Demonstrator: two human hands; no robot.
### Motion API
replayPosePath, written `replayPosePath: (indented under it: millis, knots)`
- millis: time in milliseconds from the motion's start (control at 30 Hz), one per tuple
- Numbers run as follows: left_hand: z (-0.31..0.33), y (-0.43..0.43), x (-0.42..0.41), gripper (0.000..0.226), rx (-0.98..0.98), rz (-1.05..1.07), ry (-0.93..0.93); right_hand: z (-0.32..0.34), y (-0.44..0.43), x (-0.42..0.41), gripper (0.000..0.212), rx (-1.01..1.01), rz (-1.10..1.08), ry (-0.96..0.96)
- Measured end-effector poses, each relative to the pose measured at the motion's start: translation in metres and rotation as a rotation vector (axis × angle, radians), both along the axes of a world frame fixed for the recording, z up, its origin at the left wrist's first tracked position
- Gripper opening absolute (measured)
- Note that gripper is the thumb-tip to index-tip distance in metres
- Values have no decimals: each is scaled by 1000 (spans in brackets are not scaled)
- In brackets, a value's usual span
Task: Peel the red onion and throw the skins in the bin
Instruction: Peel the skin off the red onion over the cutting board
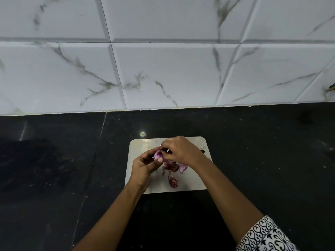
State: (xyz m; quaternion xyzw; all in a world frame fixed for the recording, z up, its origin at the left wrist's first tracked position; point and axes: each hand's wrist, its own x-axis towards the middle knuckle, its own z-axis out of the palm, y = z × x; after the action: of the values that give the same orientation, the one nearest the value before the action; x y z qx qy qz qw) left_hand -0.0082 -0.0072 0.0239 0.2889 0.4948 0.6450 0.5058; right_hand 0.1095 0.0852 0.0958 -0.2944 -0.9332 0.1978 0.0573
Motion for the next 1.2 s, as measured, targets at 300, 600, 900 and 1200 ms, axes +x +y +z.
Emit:
replayPosePath:
  millis: [300,600,900,1200]
  knots:
    - [-1,0,-2,36,13,25,-16,-6,-5,-7,14,-81,-153,117]
    - [0,2,0,37,31,22,-29,-9,-6,-7,15,-268,-398,231]
    - [-10,6,-3,38,42,88,-156,-15,-4,-4,17,-606,-619,448]
    - [-4,12,4,54,74,162,-542,-27,-10,-8,16,-1276,-887,960]
